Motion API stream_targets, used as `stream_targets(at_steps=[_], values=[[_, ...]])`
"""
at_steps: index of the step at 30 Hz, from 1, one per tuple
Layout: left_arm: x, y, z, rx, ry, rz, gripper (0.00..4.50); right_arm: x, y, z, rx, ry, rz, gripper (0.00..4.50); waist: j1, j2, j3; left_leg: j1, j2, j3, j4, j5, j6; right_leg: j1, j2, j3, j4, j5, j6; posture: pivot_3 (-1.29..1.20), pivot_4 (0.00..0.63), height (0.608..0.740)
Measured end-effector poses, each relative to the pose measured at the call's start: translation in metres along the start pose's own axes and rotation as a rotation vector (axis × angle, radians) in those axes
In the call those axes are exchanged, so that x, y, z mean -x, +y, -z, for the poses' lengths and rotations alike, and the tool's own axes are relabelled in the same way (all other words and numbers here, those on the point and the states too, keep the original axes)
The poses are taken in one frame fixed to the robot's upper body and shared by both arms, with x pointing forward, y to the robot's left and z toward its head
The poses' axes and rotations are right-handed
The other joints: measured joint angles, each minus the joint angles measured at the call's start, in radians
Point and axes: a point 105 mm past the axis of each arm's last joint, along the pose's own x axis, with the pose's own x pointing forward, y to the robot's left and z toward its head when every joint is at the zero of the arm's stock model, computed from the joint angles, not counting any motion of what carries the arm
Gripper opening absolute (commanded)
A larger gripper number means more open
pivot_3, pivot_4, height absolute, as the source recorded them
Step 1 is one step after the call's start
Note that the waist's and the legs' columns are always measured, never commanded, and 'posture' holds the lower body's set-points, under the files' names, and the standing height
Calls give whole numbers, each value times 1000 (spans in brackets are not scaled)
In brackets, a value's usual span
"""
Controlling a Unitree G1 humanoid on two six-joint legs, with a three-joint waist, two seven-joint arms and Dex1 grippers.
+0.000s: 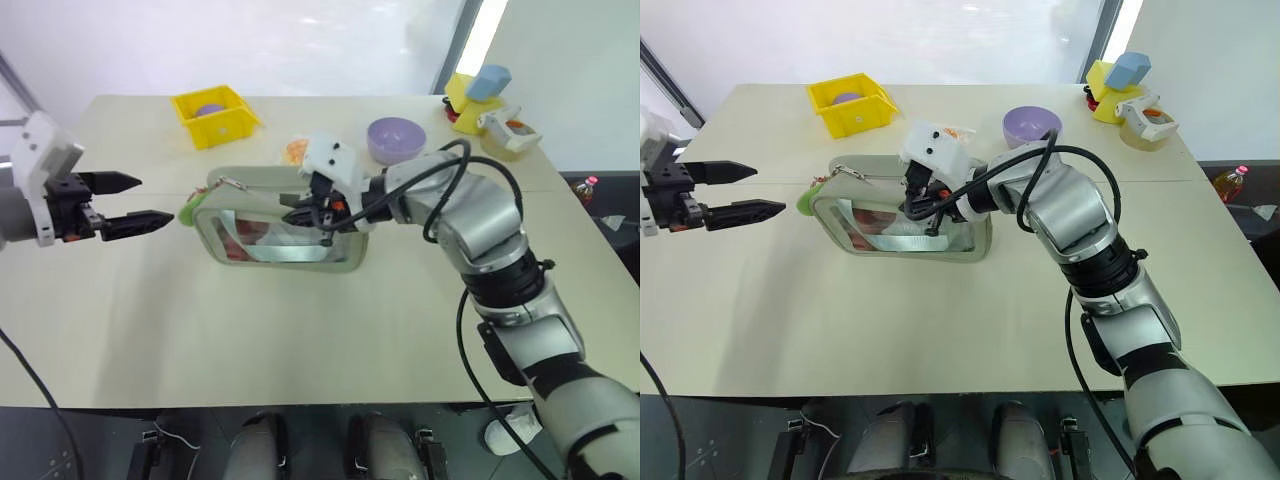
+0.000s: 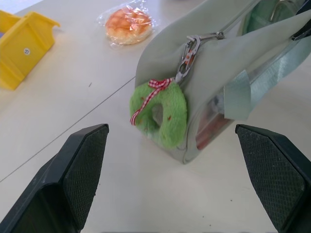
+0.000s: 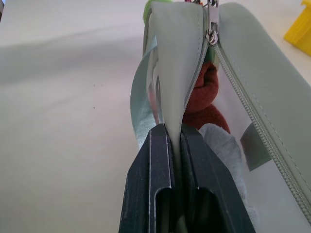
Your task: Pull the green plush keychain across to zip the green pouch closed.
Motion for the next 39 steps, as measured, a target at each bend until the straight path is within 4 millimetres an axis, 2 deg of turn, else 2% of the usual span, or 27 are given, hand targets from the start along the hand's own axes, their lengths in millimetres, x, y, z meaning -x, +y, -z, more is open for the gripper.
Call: stream_targets(at_steps=[4, 5, 7, 10, 12, 17, 19, 25, 28, 31, 35, 36, 39], values=[[-2, 0, -3, -14, -5, 4, 4500, -4, 1, 1, 47, -24, -6, 22, -5, 0, 0, 0, 0, 0, 0, 0, 0, -1, 0, 0, 0, 0, 0, 0, 150, 740], [-3, -1, -3, -12, -3, 7, 4500, -4, 2, 1, 60, -27, -11, 736, -6, 0, 0, 0, 0, 0, 0, 0, 0, -1, 0, 0, 0, 0, 0, 0, 150, 740], [-5, -2, -1, -6, -2, 14, 4500, -4, 4, 2, 86, -36, -29, 1522, -5, 0, 0, 0, 0, 0, 0, 0, 0, -1, 0, 0, 0, 0, 0, 0, 150, 740], [-5, -2, -1, -5, -2, 14, 4500, 0, 2, 12, 107, -16, -24, 2976, -2, 0, 0, 0, 0, 1, 0, 0, 0, -1, 0, 0, 0, 0, 0, 0, 150, 740], [-5, -1, 1, 4, 1, 11, 4500, 11, -2, 18, 95, 9, -6, 2976, 4, 0, 0, 0, 0, 1, 0, 0, 0, -1, 0, 0, 0, 0, 0, 0, 150, 740], [-4, 7, 21, 68, 18, -18, 4500, 47, -15, 18, 124, 33, 94, 2976, 3, 0, 0, 0, 0, 0, 0, 0, 0, -1, 0, 0, 0, 0, 0, 0, 150, 740], [-4, 12, 26, 85, 16, -32, 4500, 55, -18, 19, 118, 45, 120, 2976, 2, 0, 0, 0, 0, 1, 0, 0, 0, -1, 0, 0, -1, 0, 0, 0, 150, 740], [-9, 21, 23, 83, -3, -44, 4500, 60, -21, 22, 97, 52, 152, 2976, 2, 0, 0, 0, 0, 1, 0, 0, 0, -1, 0, 0, -1, 0, 0, 0, 150, 740], [-13, 23, 24, 84, -3, -41, 4500, 57, -20, 36, 82, 72, 148, 2976, 4, 0, 0, 0, 0, 1, 0, 0, 0, -1, 0, 0, -1, 0, 0, 0, 150, 740], [-17, 24, 28, 91, 12, -29, 4500, 53, -21, 46, 83, 88, 141, 2268, 3, 0, 0, 0, 0, 1, 0, 0, 0, -1, 0, 0, -1, 0, 0, 0, 150, 740], [-22, 26, 27, 93, 3, -31, 4500, 52, -19, 45, 99, 76, 123, 226, 3, 0, 0, 0, 0, 1, 0, 0, 0, -1, 0, 0, -1, 0, 0, 0, 150, 740], [-24, 27, 27, 95, -6, -33, 4500, 52, -18, 46, 103, 74, 115, 42, 3, 0, 0, 0, 0, 1, 0, 0, 0, -1, 0, 0, -1, 0, 0, 0, 150, 740], [-33, 29, 34, 118, -17, -44, 4500, 51, -15, 46, 108, 70, 93, 42, 3, 0, 0, 0, 0, 1, 0, 0, 0, -1, 0, 0, -1, 0, 0, 0, 150, 740]])
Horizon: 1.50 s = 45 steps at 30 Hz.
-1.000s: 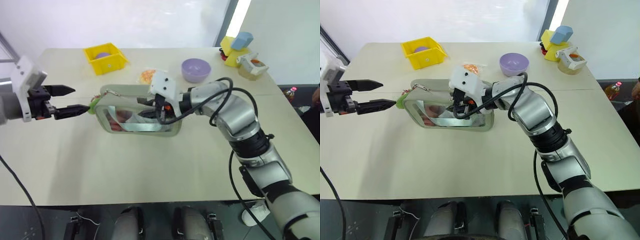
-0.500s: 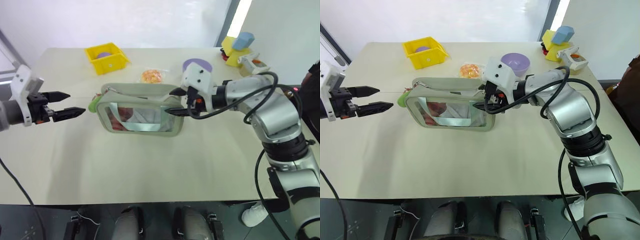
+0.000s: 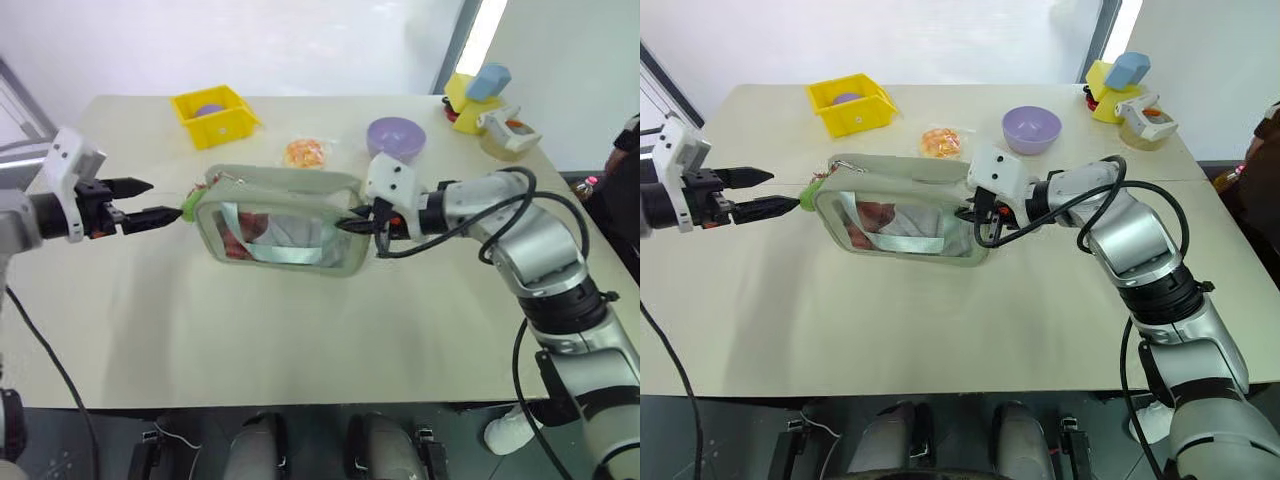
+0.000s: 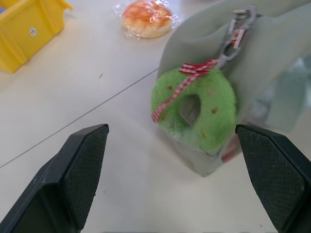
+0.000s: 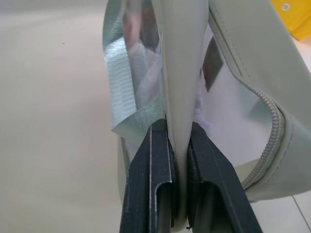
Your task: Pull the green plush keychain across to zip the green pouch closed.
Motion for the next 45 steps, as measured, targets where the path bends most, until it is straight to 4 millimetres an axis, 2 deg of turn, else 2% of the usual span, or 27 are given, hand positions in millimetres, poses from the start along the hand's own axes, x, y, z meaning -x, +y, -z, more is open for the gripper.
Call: stream_targets(at_steps=[4, 8, 11, 18, 27, 33, 35, 38, 41, 43, 45], values=[[-10, -1, 8, 27, -14, 9, 4500, -1, 2, 1, 5, -1, -7, 42, -2, 0, 0, 0, 0, 0, 0, 0, 0, 0, 0, 0, 1, 0, 0, 0, 150, 740], [-10, -1, 8, 16, -10, 7, 4500, -1, 2, 2, 7, 0, -5, 42, -2, 0, 0, 0, 0, 0, 0, 0, 0, 0, 0, 0, 1, 0, 0, 0, 150, 740], [-12, -2, 10, 19, -13, 20, 3588, -2, 1, 2, 8, 1, -3, 0, -2, 0, 0, 0, 0, 0, 0, 0, 0, 0, 0, 0, 1, 0, 0, 0, 150, 740], [-15, -6, 5, 10, -33, 52, 42, -2, 0, 3, 2, 2, 4, 0, -2, 0, 0, 0, 0, 0, 0, 0, 0, 0, 0, 0, 1, 0, 0, 0, 150, 740], [-14, -3, 1, 7, -36, 41, 42, -2, -1, 3, -11, 3, 12, 0, -2, 0, 0, 0, 0, 0, 0, 0, 0, 0, 0, 0, 1, 0, 0, 0, 150, 740], [-12, 3, -12, -2, -62, 30, 42, -3, -1, 3, -18, 3, 14, 0, -2, 0, 0, 0, 0, 0, 0, 0, 0, 0, 0, 0, 1, 0, 0, 0, 150, 740], [-12, 1, -22, 12, -80, 50, 42, -3, -2, 3, -19, 4, 16, 0, -1, 0, 0, 0, 0, 0, 1, 0, 0, 0, 0, 0, 1, 0, 0, 0, 150, 740], [-9, -9, -57, -14, -152, 100, 42, -5, -4, 2, -21, -4, 16, 0, -1, 0, 0, 0, 0, 0, 1, 0, 0, 1, 0, 0, 1, 0, 0, 0, 150, 740], [-8, -33, -91, -106, -214, 180, 42, -9, -5, 0, -15, -16, 12, 0, -1, 0, 0, 0, 0, 0, 1, 0, 0, 1, 0, 0, 1, 0, 0, 0, 150, 740], [-15, -47, -94, -160, -196, 226, 42, -11, -6, 1, -11, -18, 14, 0, -3, 0, 0, 1, 0, 0, 1, 0, 0, 1, 0, 0, 2, 0, 0, 0, 150, 740], [-26, -59, -86, -185, -151, 279, 42, -11, -7, 1, -6, -18, 17, 0, -4, 0, 0, 1, 0, 0, 1, 0, 0, 1, 0, 0, 2, 0, 0, 0, 150, 740]])
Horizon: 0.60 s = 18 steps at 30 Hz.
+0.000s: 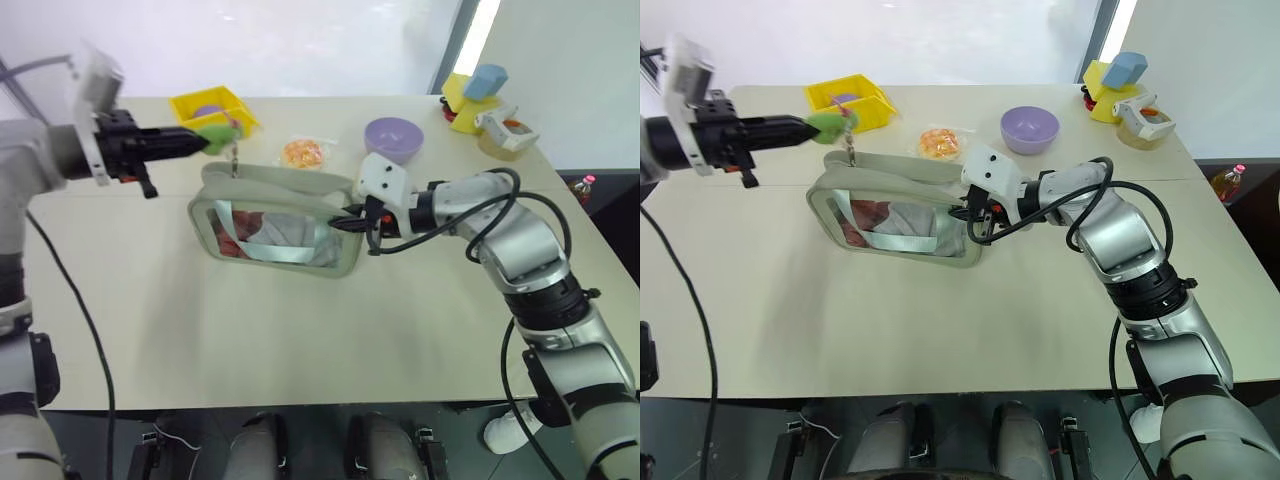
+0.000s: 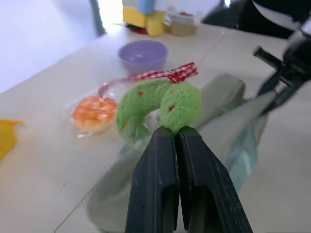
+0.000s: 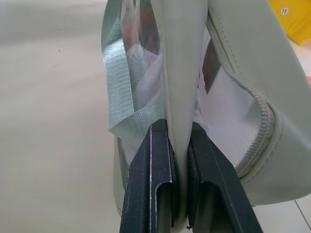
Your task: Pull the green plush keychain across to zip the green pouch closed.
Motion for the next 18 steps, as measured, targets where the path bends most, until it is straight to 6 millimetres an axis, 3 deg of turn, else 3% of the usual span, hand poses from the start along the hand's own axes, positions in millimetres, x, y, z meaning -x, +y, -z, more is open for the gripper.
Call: stream_targets(at_steps=[3, 7, 10, 17, 18], values=[[-14, -11, 8, -33, 49, 69, 42, -1, -2, -2, 7, 0, 6, 0, 0, 0, 0, 0, 0, 0, 0, 0, 0, 0, 0, 0, 0, 0, 0, 0, 150, 740], [-19, -11, 17, -128, 104, 72, 42, -1, -3, -2, 10, 1, 8, 0, 1, 0, 0, 0, 0, 0, 0, 0, 0, 0, 0, 0, 0, 0, 0, 0, 150, 740], [-19, -7, 20, -149, 118, 57, 917, -2, -2, -2, 6, -4, 5, 0, 2, 0, 0, 0, 0, 0, 0, 0, 0, 0, 0, 0, -1, 0, 0, 0, 150, 740], [-16, -1, 25, -138, 137, 35, 4470, -4, -1, -4, 1, -11, 3, 0, 2, 0, 0, 0, 0, 0, 0, 0, 0, 0, 0, 0, 0, 0, 0, 0, 150, 740], [-16, -1, 25, -132, 140, 33, 4470, -5, -1, -4, 0, -15, 2, 0, 1, 0, 0, 0, 0, 0, 0, 0, 0, 0, 0, 0, 0, 0, 0, 0, 150, 740]])
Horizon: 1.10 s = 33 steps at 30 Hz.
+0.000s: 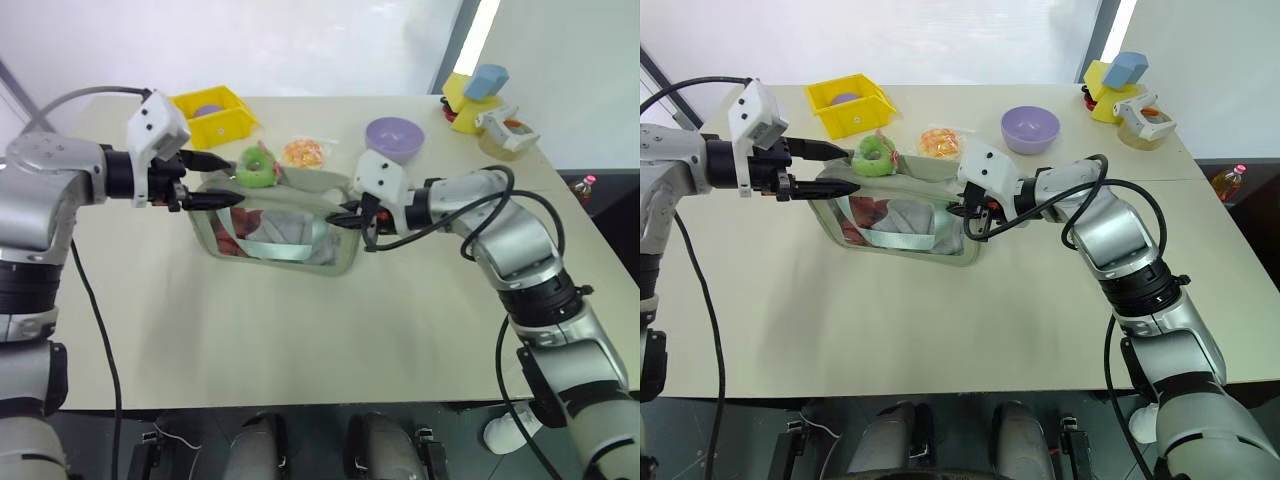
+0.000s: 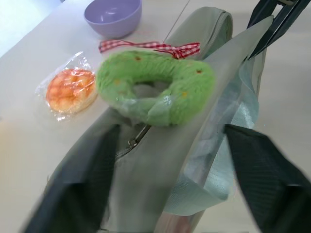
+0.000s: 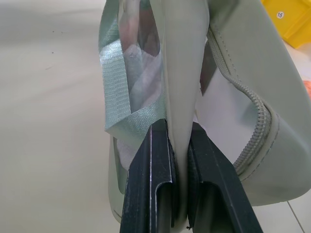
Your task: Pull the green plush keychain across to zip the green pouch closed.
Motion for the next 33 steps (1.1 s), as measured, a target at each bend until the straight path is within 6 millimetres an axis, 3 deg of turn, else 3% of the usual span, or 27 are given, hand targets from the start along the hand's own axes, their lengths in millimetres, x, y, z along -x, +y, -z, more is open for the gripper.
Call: stream_targets(at_steps=[6, 8, 13, 17, 20, 27, 29, 33], values=[[27, 8, 0, -5, 54, -64, 4470, -2, -1, 1, -6, -8, 1, 0, -2, 0, 0, 0, 0, 0, 0, 0, 0, 0, 0, 0, 0, 0, 0, 0, 150, 740], [34, 10, 8, -3, 72, -90, 4470, -3, -2, 1, -7, -9, 1, 0, -1, 0, 0, 0, 0, 0, 0, 0, 0, 0, 0, 0, 0, 0, 0, 0, 150, 740], [22, 12, 51, 103, 91, -107, 4470, -3, -2, -1, -4, -14, 0, 0, 3, 0, 0, 0, 0, 0, 0, 0, 0, 0, 0, 0, 0, 0, 0, 0, 150, 740], [19, 18, 59, 119, 83, -126, 4470, -3, -2, -2, 0, -14, -2, 0, 2, 0, 0, -1, 0, 0, 0, 0, 0, 0, 0, 0, 0, 0, 0, 0, 150, 740], [16, 19, 53, 115, 58, -121, 3566, -3, -1, -2, 0, -14, -3, 0, 2, 0, 0, -1, 0, 0, 0, 0, 0, 0, 0, 0, 0, 0, 0, 0, 150, 740], [16, 13, 49, 123, 47, -84, 56, -1, -1, -2, 4, -7, 1, 0, 2, 0, 0, -1, 0, 0, 0, 0, 0, 0, 0, 0, 0, 0, 0, 0, 150, 740], [16, 11, 50, 121, 51, -80, 56, -1, -1, -1, 1, -4, 2, 0, 2, 0, 0, -1, 0, 0, 0, 0, 0, 0, 0, 0, 0, 0, 0, 0, 150, 740], [18, 3, 50, 130, 52, -72, 0, 4, -3, 2, 7, 15, -1, 1610, 4, 0, 0, -1, 0, 0, 0, 0, 0, 0, 0, 0, 0, 0, 0, 0, 150, 740]])
